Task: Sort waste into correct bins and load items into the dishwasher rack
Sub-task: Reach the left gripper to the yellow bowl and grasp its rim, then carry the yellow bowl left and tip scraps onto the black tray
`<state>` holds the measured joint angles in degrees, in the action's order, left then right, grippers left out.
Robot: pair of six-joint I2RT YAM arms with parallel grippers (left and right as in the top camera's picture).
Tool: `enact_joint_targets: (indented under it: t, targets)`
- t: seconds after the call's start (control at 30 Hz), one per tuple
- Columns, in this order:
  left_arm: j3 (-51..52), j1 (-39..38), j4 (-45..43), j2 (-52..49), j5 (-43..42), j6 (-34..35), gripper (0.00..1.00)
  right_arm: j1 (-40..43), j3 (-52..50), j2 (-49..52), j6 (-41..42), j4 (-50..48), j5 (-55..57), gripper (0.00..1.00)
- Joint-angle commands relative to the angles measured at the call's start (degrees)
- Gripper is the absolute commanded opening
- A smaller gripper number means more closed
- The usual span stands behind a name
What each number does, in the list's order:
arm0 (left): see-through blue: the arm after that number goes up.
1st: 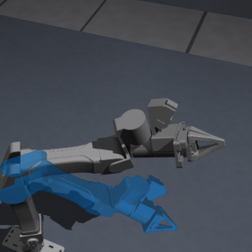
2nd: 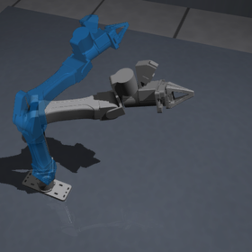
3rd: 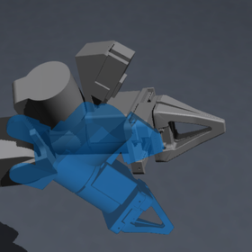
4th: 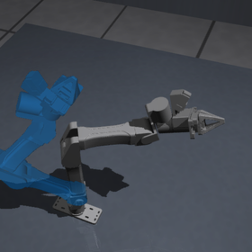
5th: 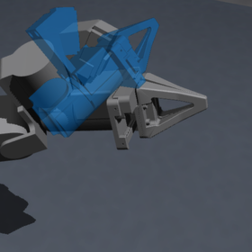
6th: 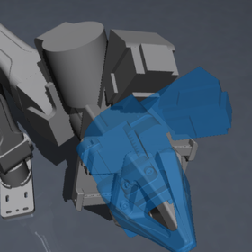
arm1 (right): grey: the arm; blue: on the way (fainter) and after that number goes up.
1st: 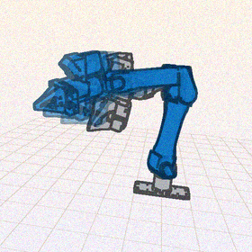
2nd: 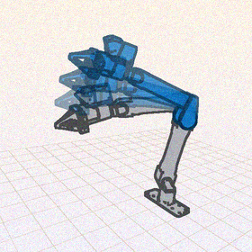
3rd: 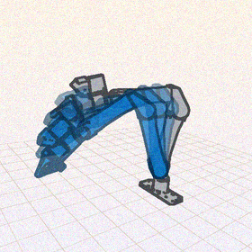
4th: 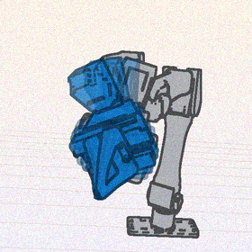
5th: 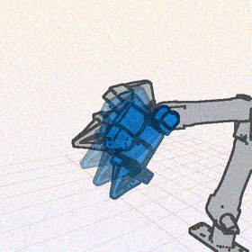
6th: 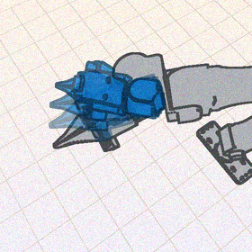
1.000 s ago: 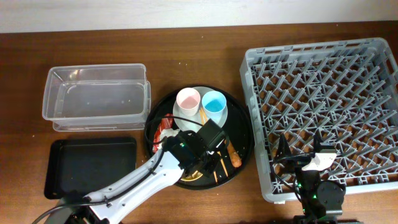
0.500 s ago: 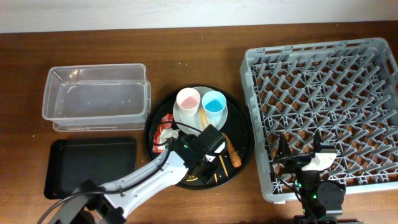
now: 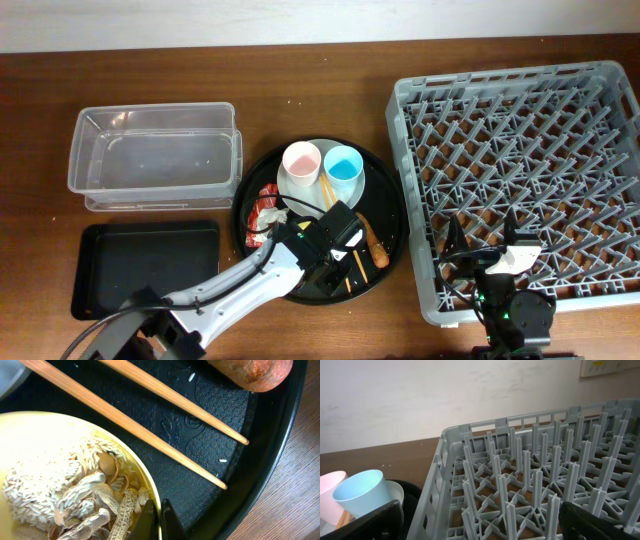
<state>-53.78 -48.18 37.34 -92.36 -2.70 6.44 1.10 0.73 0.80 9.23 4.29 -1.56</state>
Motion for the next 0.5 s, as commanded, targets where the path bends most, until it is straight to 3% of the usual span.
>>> enact_joint_targets:
  t: [0.0,0.13,0.3,0.47]
  targets:
    - [0.0,-0.1,0.4,-0.4,-0.4,-0.3,0.01,0.5,-0.4,-0.4,0.2,0.0,-0.1,0.98]
    - [-3.1,-0.1,5.8,0.5,5.6,-0.3,0.01,0.5,-0.4,-0.4,0.2,0.0,-0.1,0.98]
    - [-12.1,1.1,15.3,3.9,5.7,0.7,0.01,0.5,-0.4,-0.4,0.2,0.0,-0.1,0.98]
    - [-14.4,11.1,24.2,9.0,5.5,6.9,0.00,0.5,-0.4,-0.4,0.2,0.0,-0.1,0.98]
